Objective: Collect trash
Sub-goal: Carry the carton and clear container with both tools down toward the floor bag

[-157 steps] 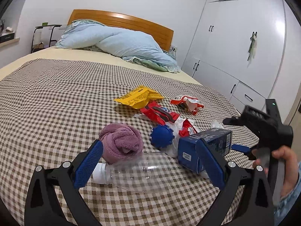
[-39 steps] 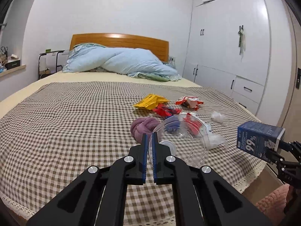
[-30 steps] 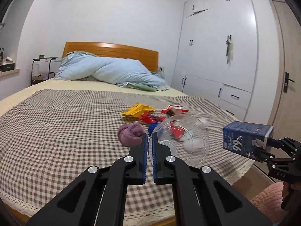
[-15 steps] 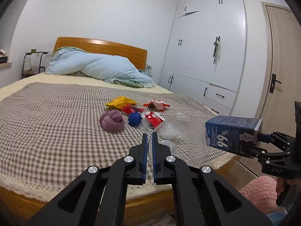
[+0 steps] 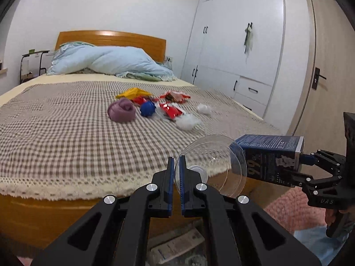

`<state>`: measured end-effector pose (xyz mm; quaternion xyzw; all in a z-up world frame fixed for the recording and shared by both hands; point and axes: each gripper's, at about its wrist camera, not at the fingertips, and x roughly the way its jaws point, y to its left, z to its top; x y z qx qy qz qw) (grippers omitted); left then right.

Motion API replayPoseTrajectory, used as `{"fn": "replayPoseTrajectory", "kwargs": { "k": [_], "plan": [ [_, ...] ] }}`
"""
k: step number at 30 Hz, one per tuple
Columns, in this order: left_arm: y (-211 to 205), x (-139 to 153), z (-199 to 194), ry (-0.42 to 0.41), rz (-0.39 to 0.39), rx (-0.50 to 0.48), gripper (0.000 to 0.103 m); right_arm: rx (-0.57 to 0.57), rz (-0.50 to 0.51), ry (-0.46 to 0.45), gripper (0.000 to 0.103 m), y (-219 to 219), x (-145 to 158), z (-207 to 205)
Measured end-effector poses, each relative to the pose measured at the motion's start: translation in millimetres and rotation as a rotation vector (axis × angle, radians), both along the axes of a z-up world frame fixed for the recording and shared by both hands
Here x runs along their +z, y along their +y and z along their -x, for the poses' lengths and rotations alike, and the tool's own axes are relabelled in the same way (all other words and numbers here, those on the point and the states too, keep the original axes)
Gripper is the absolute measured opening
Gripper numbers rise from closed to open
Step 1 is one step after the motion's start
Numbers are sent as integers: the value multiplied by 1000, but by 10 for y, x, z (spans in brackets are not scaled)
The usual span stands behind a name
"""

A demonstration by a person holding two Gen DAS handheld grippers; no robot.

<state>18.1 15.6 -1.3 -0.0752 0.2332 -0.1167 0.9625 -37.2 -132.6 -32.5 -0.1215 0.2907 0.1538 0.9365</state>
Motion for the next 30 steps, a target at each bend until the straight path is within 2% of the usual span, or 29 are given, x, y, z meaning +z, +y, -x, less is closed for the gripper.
{"fn": "replayPoseTrajectory", "kwargs": {
  "k": [10,25,30],
  "plan": [
    [-166,-233,79,91,-39,-45,2,13,5,139,59,-50,-334,20],
    [-333,-759,98,267,-103,-112,2,53,36,312,59,18,-748,-43],
    [-366,-926,49,317,-114,-125,2,33,56,387,59,-15,-928,-137]
  ]
}}
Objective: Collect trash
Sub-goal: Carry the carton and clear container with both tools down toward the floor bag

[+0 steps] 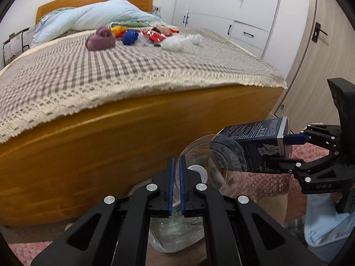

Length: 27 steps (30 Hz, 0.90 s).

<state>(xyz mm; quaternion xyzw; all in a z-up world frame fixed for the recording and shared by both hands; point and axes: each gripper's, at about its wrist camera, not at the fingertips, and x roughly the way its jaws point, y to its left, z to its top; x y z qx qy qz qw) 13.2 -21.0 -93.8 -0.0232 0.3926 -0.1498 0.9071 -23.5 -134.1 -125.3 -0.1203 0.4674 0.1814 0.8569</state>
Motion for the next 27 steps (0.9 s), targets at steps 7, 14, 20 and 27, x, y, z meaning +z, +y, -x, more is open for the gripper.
{"fn": "replayPoseTrajectory", "kwargs": {
  "k": [7,14,20,27],
  "plan": [
    [-121,-263,-90,79,-15,-42,2,-24,20,115,59,-57,-230,-145],
    [-231,-563,-258,171,-13,-61,2,-16,85,252,59,20,-639,-385],
    [-341,-831,-397,247,-16,-61,2,37,202,322,58,231,-1034,-484],
    [-339,-1102,-536,313,5,-19,2,101,305,329,58,479,-1399,-506]
  ]
}}
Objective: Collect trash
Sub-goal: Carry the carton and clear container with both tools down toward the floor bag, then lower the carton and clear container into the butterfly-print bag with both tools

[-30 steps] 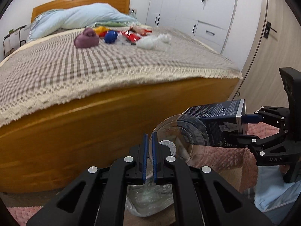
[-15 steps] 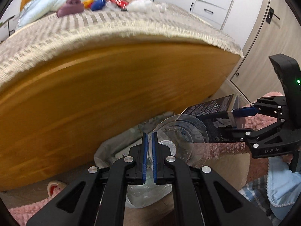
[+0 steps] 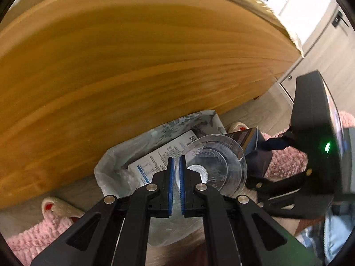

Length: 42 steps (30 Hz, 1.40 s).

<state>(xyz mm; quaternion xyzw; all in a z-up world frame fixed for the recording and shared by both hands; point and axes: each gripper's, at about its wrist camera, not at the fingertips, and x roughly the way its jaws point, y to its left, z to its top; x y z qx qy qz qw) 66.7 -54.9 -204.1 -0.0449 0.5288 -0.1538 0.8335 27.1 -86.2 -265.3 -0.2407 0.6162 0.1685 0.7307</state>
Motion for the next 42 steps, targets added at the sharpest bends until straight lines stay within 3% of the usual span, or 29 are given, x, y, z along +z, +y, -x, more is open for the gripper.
{"fn": "replayPoseTrajectory", "kwargs": {
  "k": [7,25,32,42],
  "plan": [
    [82,-235,-73,77,25,65,2,27,49,24,58,51,-189,50],
    [249,-480,-163,157,38,126,2,44,110,54,58,168,-527,-32],
    [236,-518,-171,164,46,127,2,44,116,64,58,177,-577,-44],
    [122,-658,-164,215,90,78,2,-54,62,139,58,34,-649,-142]
  ]
}}
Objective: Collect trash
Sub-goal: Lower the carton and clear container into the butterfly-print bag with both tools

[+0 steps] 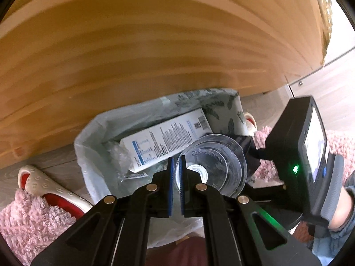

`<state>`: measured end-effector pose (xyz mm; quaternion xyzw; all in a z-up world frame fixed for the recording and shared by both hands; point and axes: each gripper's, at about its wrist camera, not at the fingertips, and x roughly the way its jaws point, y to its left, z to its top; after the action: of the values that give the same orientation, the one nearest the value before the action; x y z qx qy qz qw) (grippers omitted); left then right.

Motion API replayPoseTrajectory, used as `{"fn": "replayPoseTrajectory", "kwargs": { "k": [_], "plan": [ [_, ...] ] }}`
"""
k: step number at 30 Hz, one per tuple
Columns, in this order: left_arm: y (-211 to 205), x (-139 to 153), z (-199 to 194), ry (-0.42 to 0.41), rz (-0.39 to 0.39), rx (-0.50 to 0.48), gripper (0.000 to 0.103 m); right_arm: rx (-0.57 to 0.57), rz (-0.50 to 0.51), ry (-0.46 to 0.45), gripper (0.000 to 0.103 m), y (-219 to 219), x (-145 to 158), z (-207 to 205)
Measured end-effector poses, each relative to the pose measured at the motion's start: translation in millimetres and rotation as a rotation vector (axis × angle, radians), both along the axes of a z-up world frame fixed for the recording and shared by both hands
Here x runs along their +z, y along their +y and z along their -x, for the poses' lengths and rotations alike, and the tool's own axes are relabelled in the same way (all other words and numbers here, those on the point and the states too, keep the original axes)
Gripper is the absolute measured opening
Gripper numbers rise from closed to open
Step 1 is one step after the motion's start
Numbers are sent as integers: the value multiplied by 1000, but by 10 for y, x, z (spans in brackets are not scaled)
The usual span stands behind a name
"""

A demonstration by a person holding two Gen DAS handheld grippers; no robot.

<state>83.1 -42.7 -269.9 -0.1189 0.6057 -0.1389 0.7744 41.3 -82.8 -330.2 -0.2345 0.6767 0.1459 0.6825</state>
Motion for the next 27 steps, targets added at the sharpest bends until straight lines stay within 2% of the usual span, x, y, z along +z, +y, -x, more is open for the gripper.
{"fn": "replayPoseTrajectory", "kwargs": {
  "k": [5,10,27],
  "plan": [
    [9,-30,3,13,-1,5,2,3,-3,3,58,9,-21,-5],
    [13,-60,13,28,-6,8,2,-53,-50,43,58,-95,-16,-98],
    [72,-126,-71,42,-8,19,2,-32,13,111,58,22,13,-87]
  ]
}}
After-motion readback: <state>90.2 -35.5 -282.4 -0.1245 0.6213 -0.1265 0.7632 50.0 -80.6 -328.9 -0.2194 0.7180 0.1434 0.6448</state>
